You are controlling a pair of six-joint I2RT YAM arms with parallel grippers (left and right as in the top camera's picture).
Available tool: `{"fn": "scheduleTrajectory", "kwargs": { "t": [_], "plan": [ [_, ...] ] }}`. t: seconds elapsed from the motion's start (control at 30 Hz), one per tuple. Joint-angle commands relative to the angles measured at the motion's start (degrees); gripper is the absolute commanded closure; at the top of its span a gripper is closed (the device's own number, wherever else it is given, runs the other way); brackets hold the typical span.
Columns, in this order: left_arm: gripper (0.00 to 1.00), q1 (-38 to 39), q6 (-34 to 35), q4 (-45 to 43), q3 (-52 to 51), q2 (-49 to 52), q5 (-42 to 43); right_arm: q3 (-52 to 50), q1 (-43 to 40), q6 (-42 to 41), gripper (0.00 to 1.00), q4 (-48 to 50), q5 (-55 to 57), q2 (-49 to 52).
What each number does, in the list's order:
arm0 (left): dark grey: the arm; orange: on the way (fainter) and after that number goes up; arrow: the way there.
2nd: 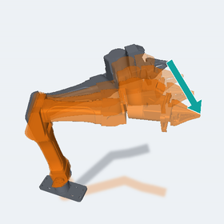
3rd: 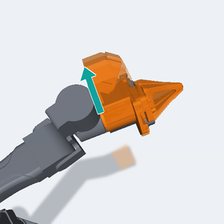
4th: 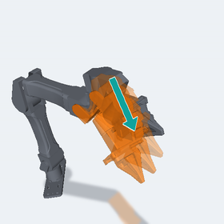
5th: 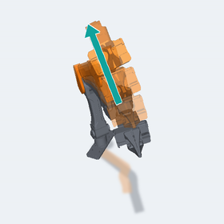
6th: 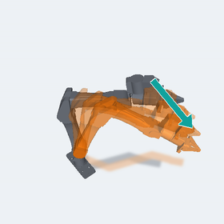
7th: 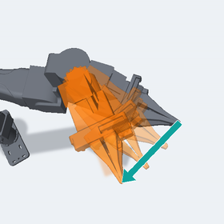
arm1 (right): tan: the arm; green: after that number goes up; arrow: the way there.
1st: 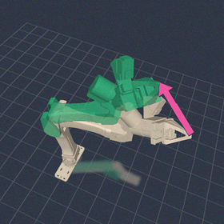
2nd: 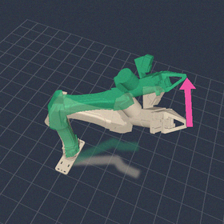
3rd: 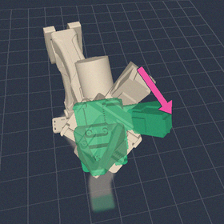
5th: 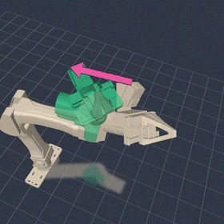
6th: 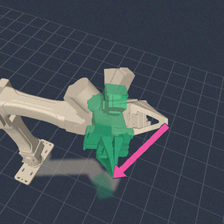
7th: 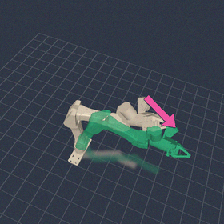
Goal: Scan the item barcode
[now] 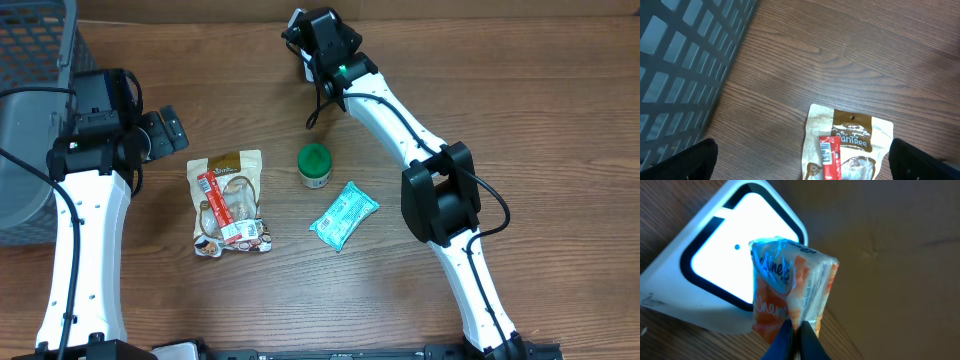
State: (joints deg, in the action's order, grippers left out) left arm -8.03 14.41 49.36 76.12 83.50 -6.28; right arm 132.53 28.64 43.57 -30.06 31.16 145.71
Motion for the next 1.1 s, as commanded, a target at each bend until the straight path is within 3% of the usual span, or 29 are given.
{"fn": "scheduleTrajectory", "kwargs": {
  "t": [0.0, 0.2, 0.3, 0.43, 0.63, 0.8, 1.07],
  "plan": [
    [0.0, -0.2, -0.94, -0.09, 0.96, -0.26, -0.26, 0.31, 0.94, -0.33, 0.96, 0.28, 8.13, -2.64],
    [0.0, -0.2, -0.94, -0.09, 0.96, -0.26, -0.26, 0.31, 1.36, -9.55, 0.96, -2.93, 9.29, -10.38],
    [0.0, -0.2, -0.94, -0.09, 0.96, -0.26, -0.26, 0.31, 1.36, -18.51, 0.96, -9.42, 9.22, -16.72],
    [0.0, -0.2, -0.94, -0.09, 0.96, -0.26, -0.26, 0.31, 1.27, -36.92, 0.96, -24.17, 6.62, -28.68],
    [0.0, -0.2, -0.94, -0.09, 0.96, -0.26, -0.26, 0.31, -2.73, -51.47, 0.96, -46.31, -9.11, -39.95],
    [0.0, -0.2, -0.94, -0.09, 0.96, -0.26, -0.26, -1.16, -11.1, -59.67, 0.96, -64.19, -23.91, -40.28],
    [0.0, -0.2, -0.94, -0.09, 0.96, -0.26, -0.26, -19.45, -21.16, -61.72, 0.96, -60.81, -24.85, -40.15]
  ]
}}
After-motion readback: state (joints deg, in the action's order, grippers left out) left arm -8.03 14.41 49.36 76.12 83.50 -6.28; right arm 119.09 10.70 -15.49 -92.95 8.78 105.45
